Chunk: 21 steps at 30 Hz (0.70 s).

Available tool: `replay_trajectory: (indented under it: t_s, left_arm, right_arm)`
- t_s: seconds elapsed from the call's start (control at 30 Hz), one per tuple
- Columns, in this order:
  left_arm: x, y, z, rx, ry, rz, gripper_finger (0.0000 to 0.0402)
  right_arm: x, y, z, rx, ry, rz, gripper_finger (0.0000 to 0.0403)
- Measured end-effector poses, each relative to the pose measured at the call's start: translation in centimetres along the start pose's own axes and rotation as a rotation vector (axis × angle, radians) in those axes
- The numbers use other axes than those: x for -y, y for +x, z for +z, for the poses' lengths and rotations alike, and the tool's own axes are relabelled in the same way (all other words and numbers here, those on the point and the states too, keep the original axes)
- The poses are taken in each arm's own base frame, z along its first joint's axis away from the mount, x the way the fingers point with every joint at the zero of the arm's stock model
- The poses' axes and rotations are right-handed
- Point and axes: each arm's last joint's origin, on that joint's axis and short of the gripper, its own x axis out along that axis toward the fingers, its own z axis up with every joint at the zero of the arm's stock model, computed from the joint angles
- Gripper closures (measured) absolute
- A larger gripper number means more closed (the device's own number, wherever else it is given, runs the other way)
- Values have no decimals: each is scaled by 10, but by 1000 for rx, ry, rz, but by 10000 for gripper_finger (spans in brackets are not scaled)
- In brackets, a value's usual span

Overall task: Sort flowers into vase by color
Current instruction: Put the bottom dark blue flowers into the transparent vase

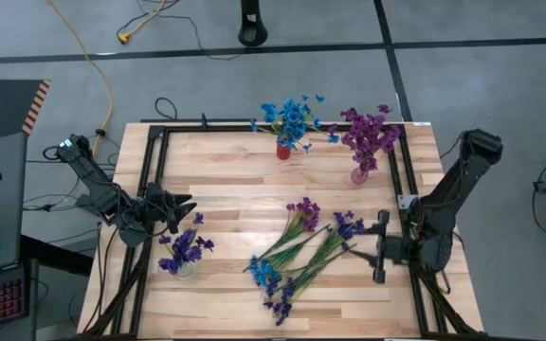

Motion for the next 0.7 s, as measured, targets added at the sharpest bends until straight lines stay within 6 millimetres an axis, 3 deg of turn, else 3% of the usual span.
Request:
replay_trajectory:
  t_s: [0.3,0.7]
  left_arm:
    - [0,0,0,0,0,0,208]
    - [1,0,2,58,66,14,208]
  right_arm:
    - [-34,24,-7,-94,-6,119,175]
    - [-24,76,-33,-459,119,265,175]
